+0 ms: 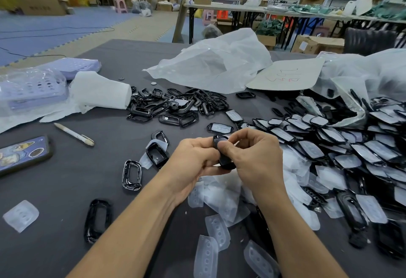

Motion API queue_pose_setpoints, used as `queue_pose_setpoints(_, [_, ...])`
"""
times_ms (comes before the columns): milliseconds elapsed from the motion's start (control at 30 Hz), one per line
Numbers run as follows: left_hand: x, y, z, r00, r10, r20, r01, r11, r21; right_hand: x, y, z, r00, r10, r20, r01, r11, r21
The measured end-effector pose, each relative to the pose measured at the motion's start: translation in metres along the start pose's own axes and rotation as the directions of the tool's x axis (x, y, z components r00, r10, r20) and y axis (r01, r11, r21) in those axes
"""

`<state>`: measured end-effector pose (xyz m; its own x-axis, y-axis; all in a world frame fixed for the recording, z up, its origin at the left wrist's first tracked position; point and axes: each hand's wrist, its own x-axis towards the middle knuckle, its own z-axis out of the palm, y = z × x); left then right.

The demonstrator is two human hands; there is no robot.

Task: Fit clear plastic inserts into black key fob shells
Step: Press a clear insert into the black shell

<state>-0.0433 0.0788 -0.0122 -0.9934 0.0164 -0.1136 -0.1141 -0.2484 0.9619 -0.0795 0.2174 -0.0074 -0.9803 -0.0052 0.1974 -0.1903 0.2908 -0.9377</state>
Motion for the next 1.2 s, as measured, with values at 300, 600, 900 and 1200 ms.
queue_pose_setpoints(300, [0.0000, -0.0022, 0.0021, 0.992, 0.054, -0.112, -0.060, 0.997, -0.054, -0.0016, 0.0002, -0.0025, 0.999, 0.025, 0.026, -0.024, 0.999, -0.041])
queue_pose_setpoints(600, [-0.0013, 0.0033, -0.0024, 0.974, 0.083, -0.213, -0.078, 0.996, 0.031, 0.0011, 0.0028, -0.0013, 0.996, 0.016, 0.085, -0.021, 0.998, 0.058])
queue_pose_setpoints(900, [0.0016, 0.0063, -0.0049, 0.936, 0.077, -0.344, -0.066, 0.997, 0.042, -0.0003, 0.0012, 0.0002, 0.990, -0.007, 0.142, -0.008, 0.994, 0.110])
queue_pose_setpoints(1200, [0.0008, 0.0043, -0.0036, 0.943, 0.087, -0.322, -0.091, 0.996, 0.002, -0.0026, -0.0013, 0.0018, 0.992, 0.004, 0.128, -0.020, 0.992, 0.128])
